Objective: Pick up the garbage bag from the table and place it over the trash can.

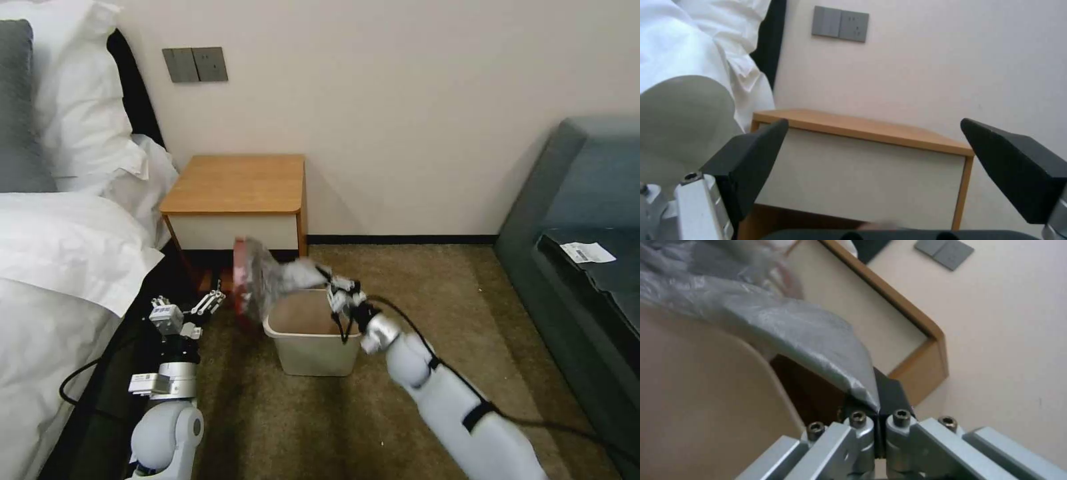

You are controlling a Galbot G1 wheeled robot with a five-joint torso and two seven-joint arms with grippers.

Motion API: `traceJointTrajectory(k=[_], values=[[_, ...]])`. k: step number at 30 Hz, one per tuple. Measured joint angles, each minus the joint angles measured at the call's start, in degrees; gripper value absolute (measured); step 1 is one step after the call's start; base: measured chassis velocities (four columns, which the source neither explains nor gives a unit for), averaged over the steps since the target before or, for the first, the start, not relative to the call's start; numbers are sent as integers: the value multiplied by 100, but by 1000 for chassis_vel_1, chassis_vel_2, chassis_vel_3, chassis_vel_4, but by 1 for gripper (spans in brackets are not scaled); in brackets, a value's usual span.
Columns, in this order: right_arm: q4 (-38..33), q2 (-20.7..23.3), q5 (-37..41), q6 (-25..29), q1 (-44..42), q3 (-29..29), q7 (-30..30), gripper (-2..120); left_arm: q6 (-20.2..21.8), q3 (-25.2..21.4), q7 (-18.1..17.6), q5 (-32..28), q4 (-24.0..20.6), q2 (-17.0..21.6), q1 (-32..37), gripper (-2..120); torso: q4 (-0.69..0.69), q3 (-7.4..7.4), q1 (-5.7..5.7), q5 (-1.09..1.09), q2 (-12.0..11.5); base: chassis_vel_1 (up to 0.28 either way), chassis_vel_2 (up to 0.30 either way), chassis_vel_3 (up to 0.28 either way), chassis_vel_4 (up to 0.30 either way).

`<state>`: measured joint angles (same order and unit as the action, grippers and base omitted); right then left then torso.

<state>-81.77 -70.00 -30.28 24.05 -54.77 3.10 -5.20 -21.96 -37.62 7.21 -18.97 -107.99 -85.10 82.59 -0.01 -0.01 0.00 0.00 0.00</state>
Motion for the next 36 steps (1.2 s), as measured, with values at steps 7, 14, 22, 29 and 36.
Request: traceJointTrajectory(k=[7,14,22,29,36], values=[[-195,-24,-344,190,-242,-147,24,0,19,14,0,40,-78,-58,68,97,1,0,0,0,0,0,0,0,0],[-131,125,-385,307,-436,-446,2,0,-7,-26,0,31,-105,4,147,97,1,1,0,0,0,0,0,0,0],[-284,385,-136,239,-505,-525,191,0,-4,20,-2,44,-106,-4,106,97,1,0,0,0,0,0,0,0,0],[-289,652,436,101,-429,-303,553,27,7,27,-2,64,-56,5,71,97,1,0,0,1,0,0,0,0,0],[-365,1022,823,21,-162,-239,1162,52,9,31,-2,97,7,-16,73,97,2,1,0,0,0,0,0,0,0]])
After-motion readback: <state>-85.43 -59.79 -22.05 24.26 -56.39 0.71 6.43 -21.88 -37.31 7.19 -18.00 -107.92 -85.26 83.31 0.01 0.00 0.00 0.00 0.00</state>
